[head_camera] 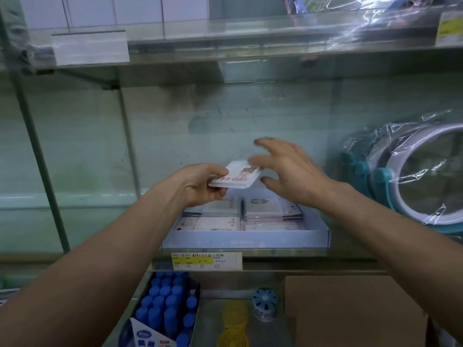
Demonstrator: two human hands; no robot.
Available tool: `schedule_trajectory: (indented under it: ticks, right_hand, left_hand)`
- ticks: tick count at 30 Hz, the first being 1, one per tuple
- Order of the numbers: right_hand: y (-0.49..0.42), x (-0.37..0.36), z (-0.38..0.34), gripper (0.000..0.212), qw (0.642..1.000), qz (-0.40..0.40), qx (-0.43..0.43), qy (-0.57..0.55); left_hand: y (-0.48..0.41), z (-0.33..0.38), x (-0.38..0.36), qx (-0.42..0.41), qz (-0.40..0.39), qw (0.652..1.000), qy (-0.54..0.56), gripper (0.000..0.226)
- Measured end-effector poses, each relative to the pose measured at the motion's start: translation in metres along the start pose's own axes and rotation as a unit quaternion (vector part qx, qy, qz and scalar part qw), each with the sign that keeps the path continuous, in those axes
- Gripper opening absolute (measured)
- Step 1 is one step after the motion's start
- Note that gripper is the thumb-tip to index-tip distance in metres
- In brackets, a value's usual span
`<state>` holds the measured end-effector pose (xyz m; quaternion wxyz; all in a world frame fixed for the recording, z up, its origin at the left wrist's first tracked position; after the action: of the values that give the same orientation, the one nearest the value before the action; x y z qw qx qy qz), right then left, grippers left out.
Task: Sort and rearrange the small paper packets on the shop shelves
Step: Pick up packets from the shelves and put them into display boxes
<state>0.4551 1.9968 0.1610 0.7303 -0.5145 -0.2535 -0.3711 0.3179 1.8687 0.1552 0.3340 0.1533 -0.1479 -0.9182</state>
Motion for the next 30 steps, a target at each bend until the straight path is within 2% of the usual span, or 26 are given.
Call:
schedule_trajectory:
  ticks: [1, 3, 5, 7, 9, 11, 13, 14, 15, 16, 18, 21, 22, 24, 28, 30]
  right_hand:
    - [-0.001, -0.003, -0.002, 0.036, 1.000, 0.003, 0.011, -0.019]
    - [-0.004, -0.009, -0.002, 0.017, 0.994, 0.036, -0.034, -0.095]
    - [-0.008, -0.012, 0.003, 0.015, 0.968, 0.085, -0.117, -0.204]
    - [-0.012, -0.014, 0.004, 0.011, 0.904, 0.137, -0.188, -0.358]
    - [-0.016, -0.015, 0.000, 0.019, 0.824, 0.165, -0.236, -0.488]
    - [-0.021, -0.020, -0.004, 0.026, 0.771, 0.153, -0.247, -0.567]
    - [-0.024, -0.028, -0.004, 0.023, 0.774, 0.110, -0.263, -0.565]
    - [-0.024, -0.032, -0.002, 0.023, 0.782, 0.089, -0.282, -0.549]
    - [-0.023, -0.036, 0.000, 0.027, 0.790, 0.074, -0.303, -0.528]
    - [-0.022, -0.040, 0.003, 0.036, 0.799, 0.061, -0.320, -0.505]
    - [-0.018, -0.044, 0.007, 0.046, 0.832, 0.026, -0.322, -0.451]
    - [-0.013, -0.048, 0.007, 0.037, 0.881, -0.063, -0.282, -0.374]
    - [-0.011, -0.048, 0.006, 0.035, 0.889, -0.088, -0.272, -0.357]
    - [-0.007, -0.045, 0.004, 0.032, 0.897, -0.122, -0.261, -0.335]
    - [0.000, -0.041, 0.003, 0.032, 0.907, -0.186, -0.246, -0.288]
    - [0.002, -0.042, 0.001, 0.034, 0.909, -0.211, -0.237, -0.269]
  left_hand:
    - [-0.001, 0.001, -0.001, -0.002, -0.001, 1.000, 0.015, 0.013]
    - [0.000, 0.002, -0.002, -0.010, -0.016, 0.998, 0.060, 0.020]
    - [-0.003, 0.004, 0.003, -0.027, -0.030, 0.994, 0.106, 0.040]
    - [-0.004, 0.007, 0.007, -0.055, -0.028, 0.994, 0.095, 0.041]
    - [-0.002, 0.007, 0.009, -0.102, -0.007, 0.995, -0.016, 0.026]
    - [0.001, 0.006, 0.008, -0.166, 0.030, 0.977, -0.127, 0.016]
    - [0.004, 0.004, 0.008, -0.233, 0.084, 0.950, -0.192, 0.016]
    - [0.004, 0.004, 0.010, -0.276, 0.124, 0.924, -0.232, 0.014]
    - [0.001, 0.005, 0.013, -0.322, 0.180, 0.879, -0.303, 0.014]
    - [-0.004, 0.005, 0.019, -0.351, 0.238, 0.816, -0.394, 0.015]
    - [-0.014, -0.001, 0.030, -0.331, 0.328, 0.686, -0.559, 0.019]
    - [-0.029, -0.015, 0.038, -0.285, 0.343, 0.543, -0.711, 0.021]
    - [-0.030, -0.017, 0.037, -0.270, 0.339, 0.520, -0.736, 0.021]
    - [-0.032, -0.017, 0.033, -0.214, 0.319, 0.512, -0.768, 0.022]
    - [-0.032, -0.006, 0.022, -0.073, 0.229, 0.563, -0.791, 0.011]
    - [-0.034, -0.002, 0.017, -0.056, 0.205, 0.575, -0.790, 0.009]
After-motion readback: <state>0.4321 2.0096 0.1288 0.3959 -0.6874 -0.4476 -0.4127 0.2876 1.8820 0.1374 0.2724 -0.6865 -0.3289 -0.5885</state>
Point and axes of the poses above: each hand's wrist, its own y-axis away from the middle knuckle, its own x-axis out of the back of the hand, z = x × y, the point moved 1 cm from there along -y, towards the middle knuckle, and after that the axes turned 15 degrees about x, right-handed, at the moved point
